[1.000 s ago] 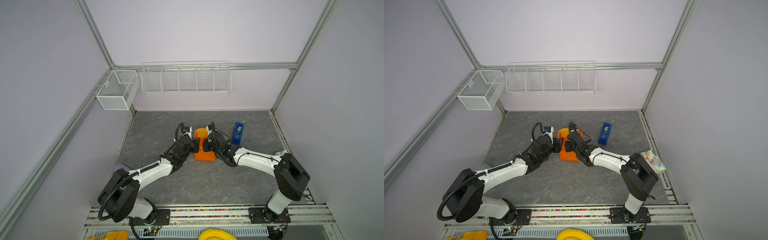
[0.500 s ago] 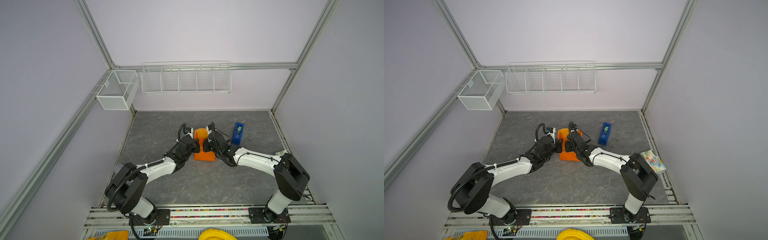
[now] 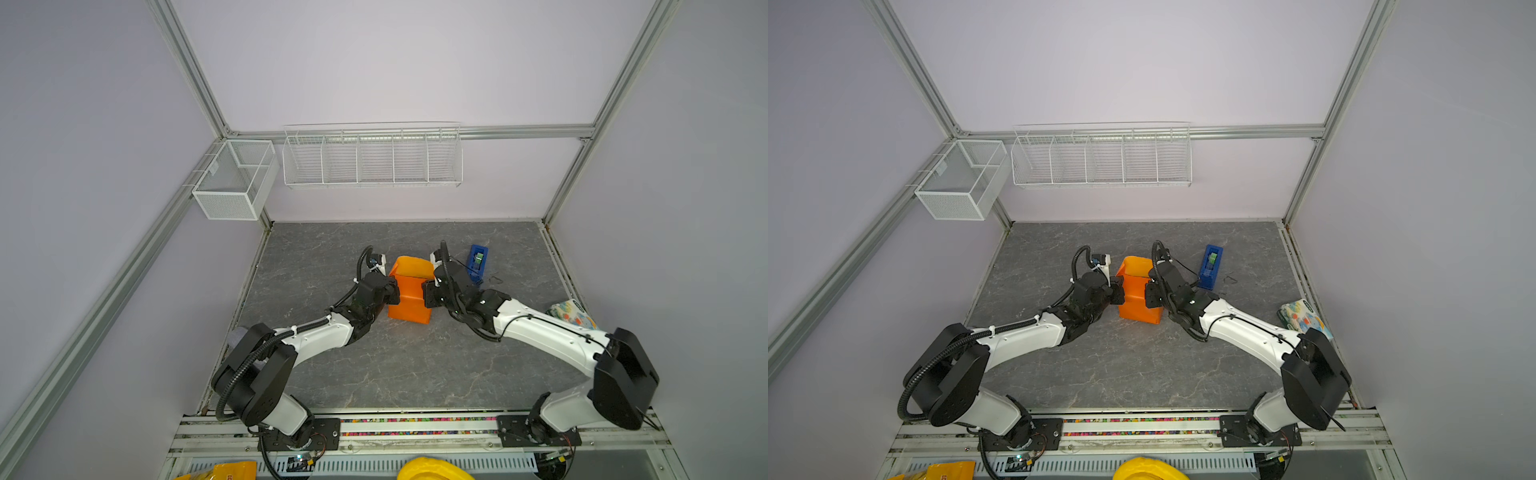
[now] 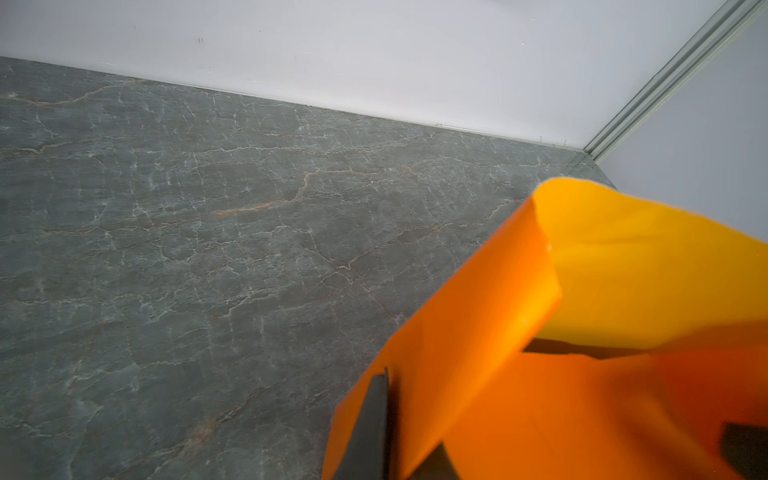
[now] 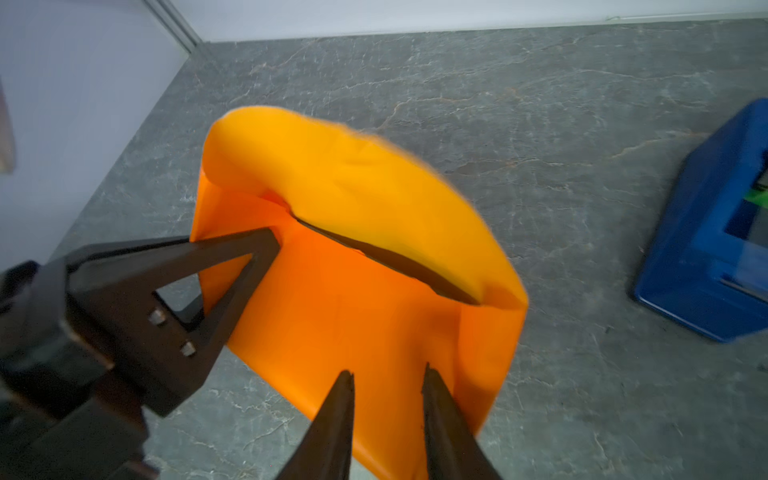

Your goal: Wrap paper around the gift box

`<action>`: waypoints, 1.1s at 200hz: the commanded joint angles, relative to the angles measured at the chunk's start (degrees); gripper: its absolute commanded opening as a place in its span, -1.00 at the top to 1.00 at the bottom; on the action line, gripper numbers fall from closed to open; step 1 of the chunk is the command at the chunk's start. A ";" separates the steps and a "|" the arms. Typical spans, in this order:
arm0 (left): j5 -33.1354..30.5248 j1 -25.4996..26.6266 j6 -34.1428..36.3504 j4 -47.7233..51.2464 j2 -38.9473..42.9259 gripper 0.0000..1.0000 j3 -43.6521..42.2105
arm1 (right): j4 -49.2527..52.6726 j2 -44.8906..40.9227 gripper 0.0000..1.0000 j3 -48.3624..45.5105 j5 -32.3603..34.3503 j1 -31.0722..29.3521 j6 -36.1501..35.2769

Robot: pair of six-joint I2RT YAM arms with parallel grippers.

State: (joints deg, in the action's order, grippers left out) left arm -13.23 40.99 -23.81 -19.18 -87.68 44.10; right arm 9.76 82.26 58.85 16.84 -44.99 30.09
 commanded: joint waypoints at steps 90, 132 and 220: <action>-1.00 0.49 -2.36 6.17 -0.88 0.82 0.30 | -15.17 2.16 -0.46 -10.57 -4.20 4.25 8.83; -1.05 0.73 -3.87 6.25 0.20 0.82 -0.34 | -16.83 6.60 -0.13 -8.96 -2.30 4.21 8.35; -3.39 2.86 -5.54 7.31 1.50 0.81 -0.84 | -12.78 10.28 0.77 -4.27 0.38 4.10 4.34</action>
State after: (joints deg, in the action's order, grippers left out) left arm -16.58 42.78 -27.79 -15.81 -86.46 44.34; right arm -7.64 90.48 53.91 17.15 -40.62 35.90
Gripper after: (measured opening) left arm 0.094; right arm 0.153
